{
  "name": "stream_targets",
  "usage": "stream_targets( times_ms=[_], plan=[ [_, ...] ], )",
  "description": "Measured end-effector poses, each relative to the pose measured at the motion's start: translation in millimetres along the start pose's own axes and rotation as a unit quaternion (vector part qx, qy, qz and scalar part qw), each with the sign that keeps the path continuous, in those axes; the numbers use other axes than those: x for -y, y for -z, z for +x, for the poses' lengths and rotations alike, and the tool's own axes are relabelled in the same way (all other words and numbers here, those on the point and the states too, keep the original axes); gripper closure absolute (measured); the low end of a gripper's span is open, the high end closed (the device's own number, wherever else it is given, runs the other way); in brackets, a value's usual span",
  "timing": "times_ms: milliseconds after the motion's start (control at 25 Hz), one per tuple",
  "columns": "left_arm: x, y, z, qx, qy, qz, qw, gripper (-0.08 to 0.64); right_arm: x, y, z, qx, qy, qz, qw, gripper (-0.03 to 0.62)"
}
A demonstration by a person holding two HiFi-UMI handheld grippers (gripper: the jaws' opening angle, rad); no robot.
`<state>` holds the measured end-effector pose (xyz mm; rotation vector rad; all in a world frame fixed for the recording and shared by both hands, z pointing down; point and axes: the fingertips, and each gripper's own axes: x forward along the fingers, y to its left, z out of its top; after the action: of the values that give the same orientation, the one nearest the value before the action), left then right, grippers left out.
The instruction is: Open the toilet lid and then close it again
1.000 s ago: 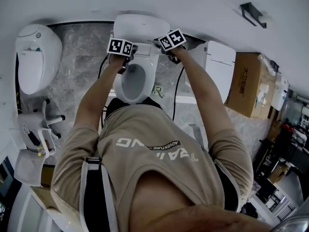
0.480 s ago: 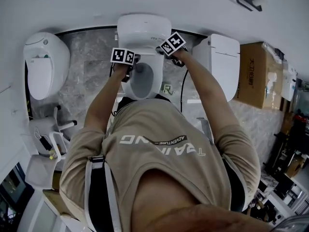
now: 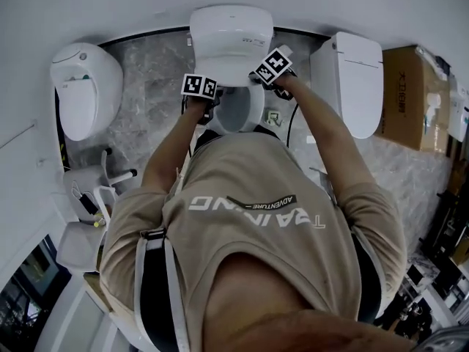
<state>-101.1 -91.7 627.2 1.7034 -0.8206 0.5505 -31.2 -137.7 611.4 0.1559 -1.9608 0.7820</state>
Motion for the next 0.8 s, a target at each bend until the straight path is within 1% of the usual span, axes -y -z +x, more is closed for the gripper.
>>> stream_targets(
  times_ms=[160,360,560,800],
  plan=[
    [1,18,3,-0.017,-0.005,0.003,0.9998,0.557,-6,15,5,-0.009,0.001,-0.003,1.000,0.578],
    [0,51,7,-0.045,-0.009,0.006,0.9989,0.557,-19,37,18,-0.030,-0.003,-0.001,1.000,0.578],
    [1,86,11,-0.081,-0.005,-0.002,0.9967,0.557,-33,61,34,-0.048,-0.016,0.002,0.999,0.578],
    [-5,118,8,-0.101,-0.014,-0.025,0.9945,0.557,-45,85,50,-0.054,-0.024,-0.001,0.998,0.578]
  ],
)
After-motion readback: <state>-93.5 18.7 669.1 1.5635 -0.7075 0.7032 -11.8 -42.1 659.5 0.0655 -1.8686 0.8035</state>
